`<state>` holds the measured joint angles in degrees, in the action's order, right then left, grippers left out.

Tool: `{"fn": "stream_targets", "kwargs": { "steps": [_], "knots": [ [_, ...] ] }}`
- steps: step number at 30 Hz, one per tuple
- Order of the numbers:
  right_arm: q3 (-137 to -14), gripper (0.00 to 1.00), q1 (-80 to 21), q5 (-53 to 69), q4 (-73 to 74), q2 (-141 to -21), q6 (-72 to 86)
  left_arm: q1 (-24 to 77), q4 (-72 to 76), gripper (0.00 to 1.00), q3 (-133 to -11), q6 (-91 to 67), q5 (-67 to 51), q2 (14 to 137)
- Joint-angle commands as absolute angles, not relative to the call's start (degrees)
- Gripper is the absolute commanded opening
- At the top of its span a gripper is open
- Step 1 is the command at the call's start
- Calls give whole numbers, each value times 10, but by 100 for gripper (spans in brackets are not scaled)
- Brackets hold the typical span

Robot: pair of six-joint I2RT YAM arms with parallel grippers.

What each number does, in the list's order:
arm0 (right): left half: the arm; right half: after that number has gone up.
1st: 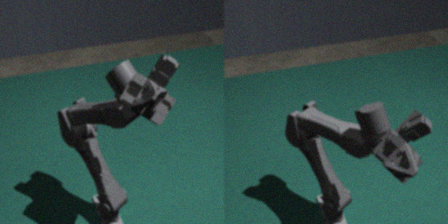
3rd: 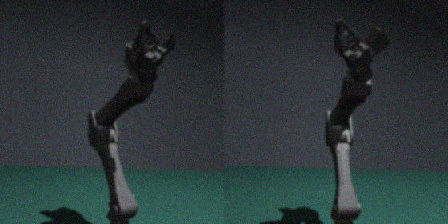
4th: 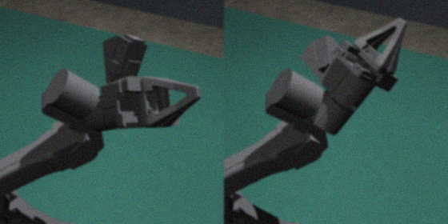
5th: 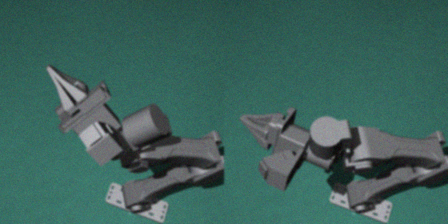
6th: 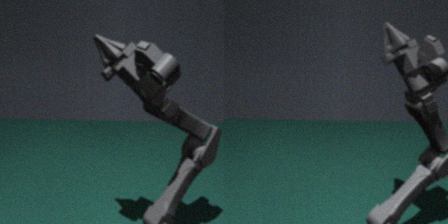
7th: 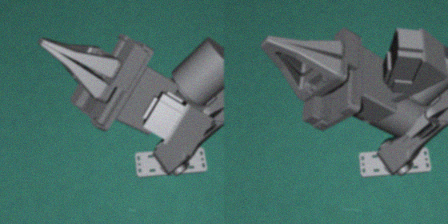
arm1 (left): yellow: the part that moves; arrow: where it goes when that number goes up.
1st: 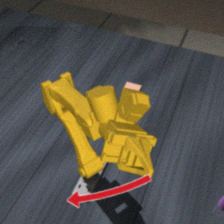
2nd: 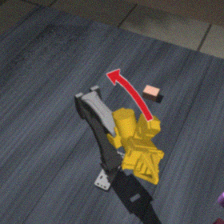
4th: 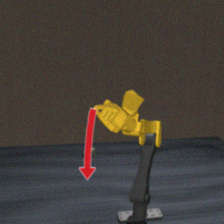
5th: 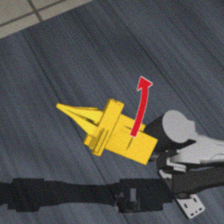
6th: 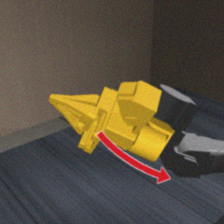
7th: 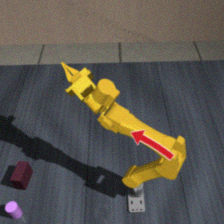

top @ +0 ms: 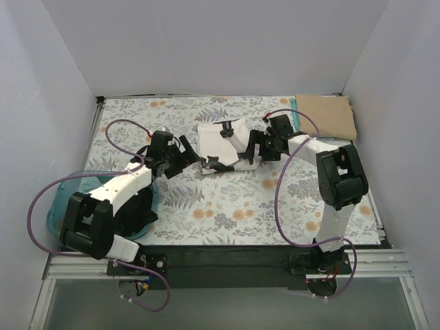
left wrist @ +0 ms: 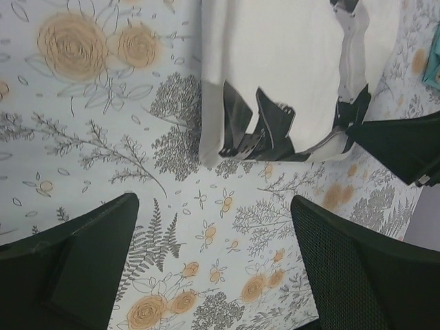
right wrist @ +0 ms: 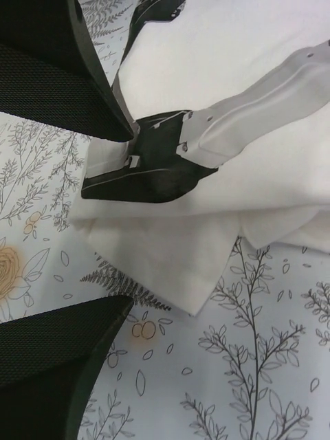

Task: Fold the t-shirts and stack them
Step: Fold the tshirt, then neatly place the folded tshirt to the corner

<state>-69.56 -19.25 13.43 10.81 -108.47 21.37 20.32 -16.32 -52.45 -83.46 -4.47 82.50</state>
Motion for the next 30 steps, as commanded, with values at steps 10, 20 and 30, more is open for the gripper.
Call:
{"fn": "stream_targets", "kwargs": {
  "steps": [10, 20, 30],
  "knots": [
    [-759, 98, -225, 147, 36, -1162, 282, 214, -125, 90, -388, -874, -97, 696],
    [-801, 60, -268, 86, 37, -1211, 285, 214, -136, 88, -364, -870, -123, 695],
    [-803, 12, -285, 62, 37, -1217, 201, 214, -139, 88, -352, -866, -126, 696]
  ]
}}
